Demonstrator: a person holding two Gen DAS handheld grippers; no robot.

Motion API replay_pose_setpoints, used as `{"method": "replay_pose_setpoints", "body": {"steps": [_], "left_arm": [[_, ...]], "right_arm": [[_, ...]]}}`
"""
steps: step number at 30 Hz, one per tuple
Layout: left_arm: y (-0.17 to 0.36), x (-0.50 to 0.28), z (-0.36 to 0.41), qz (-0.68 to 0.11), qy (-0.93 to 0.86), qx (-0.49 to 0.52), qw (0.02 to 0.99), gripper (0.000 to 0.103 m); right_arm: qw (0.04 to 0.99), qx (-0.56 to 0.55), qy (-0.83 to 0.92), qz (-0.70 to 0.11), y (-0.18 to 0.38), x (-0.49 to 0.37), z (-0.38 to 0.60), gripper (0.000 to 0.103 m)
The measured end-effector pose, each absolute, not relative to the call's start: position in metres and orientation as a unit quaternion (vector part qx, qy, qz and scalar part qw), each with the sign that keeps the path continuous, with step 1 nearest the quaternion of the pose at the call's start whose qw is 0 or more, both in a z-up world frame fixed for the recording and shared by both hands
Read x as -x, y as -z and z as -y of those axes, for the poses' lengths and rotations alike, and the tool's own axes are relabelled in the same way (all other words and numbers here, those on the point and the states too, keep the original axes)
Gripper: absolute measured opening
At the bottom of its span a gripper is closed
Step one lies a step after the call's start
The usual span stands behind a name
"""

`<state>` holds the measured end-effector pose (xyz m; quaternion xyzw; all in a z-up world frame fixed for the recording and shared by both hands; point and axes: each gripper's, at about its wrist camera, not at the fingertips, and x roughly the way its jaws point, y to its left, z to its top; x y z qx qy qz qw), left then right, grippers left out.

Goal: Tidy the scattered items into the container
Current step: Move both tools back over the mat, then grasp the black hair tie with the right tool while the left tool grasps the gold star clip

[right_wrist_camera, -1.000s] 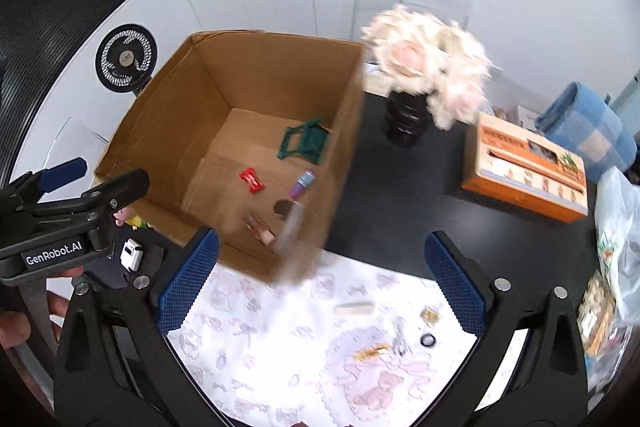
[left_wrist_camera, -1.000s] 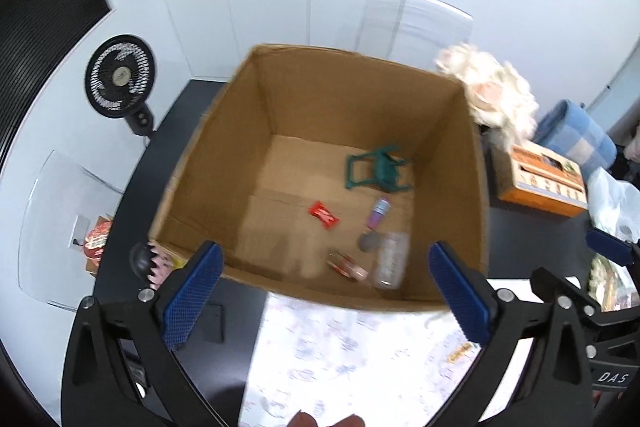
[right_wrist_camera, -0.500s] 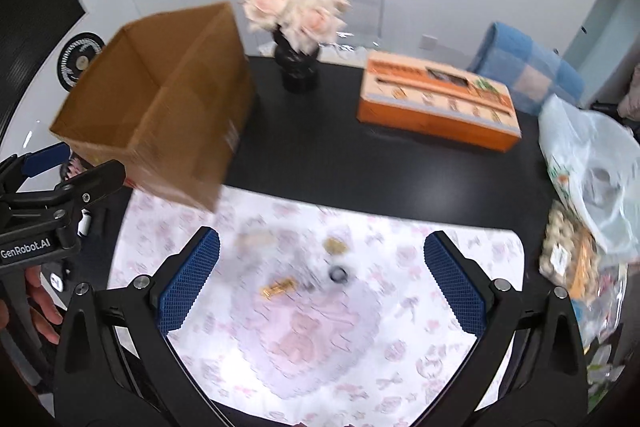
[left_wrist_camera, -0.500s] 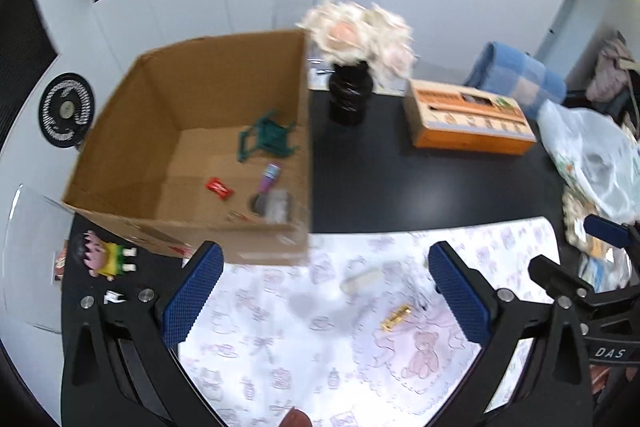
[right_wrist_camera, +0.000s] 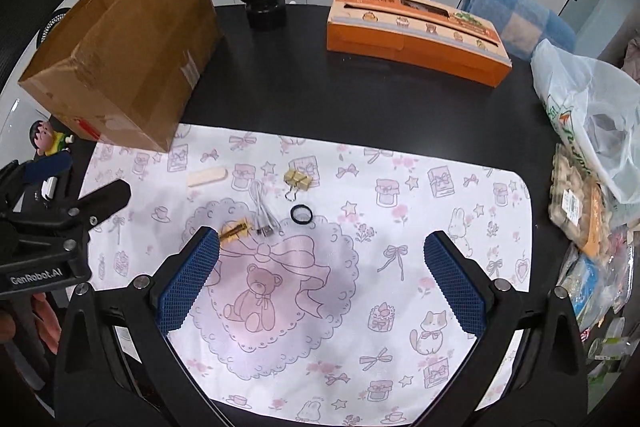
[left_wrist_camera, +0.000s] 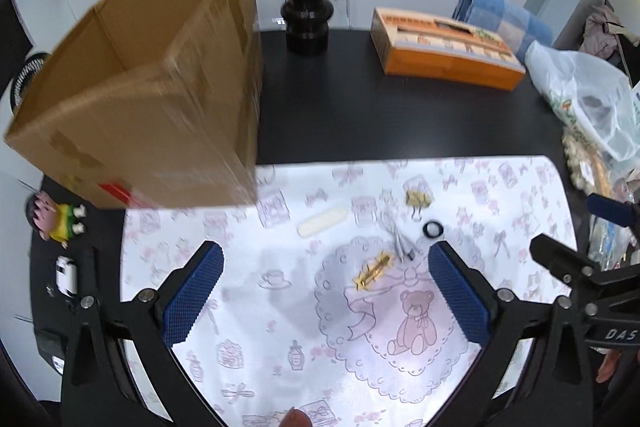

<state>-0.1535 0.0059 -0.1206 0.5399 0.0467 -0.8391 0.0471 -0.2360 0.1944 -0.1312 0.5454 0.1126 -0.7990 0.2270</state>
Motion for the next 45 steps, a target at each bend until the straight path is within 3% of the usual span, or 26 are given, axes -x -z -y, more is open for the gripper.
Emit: {"method": "replay_pose_setpoints", "body": {"steps": [26,32,33,39,41,45], "left_arm": [[0.184,0.151,-0.004,-0.069,0.811,-0.58,0.036,0.102],[0.215,0.161,-0.017,-0.076,0.795,-0.601,0.025,0.102],[0.219,0.163,-0.019,-0.077,0.792,-0.605,0.022,0.102],[0.237,0.174,-0.035,-0.072,0.779,-0.623,0.009,0.095],[0.241,0.177,-0.036,-0.076,0.773,-0.63,0.008,0.081],[0.249,0.181,-0.041,-0.07,0.765,-0.641,0.009,0.065]], "right_arm": [[0.235,-0.581,0.772,-0.105,0.199,0.258,-0.203,0.103],[0.233,-0.598,0.759,-0.109,0.224,0.272,-0.198,0.095],[0.233,-0.601,0.757,-0.109,0.228,0.274,-0.197,0.089],[0.235,-0.612,0.746,-0.114,0.247,0.285,-0.191,0.073],[0.241,-0.613,0.743,-0.118,0.249,0.286,-0.187,0.067],[0.252,-0.614,0.737,-0.13,0.256,0.286,-0.176,0.059]]}}
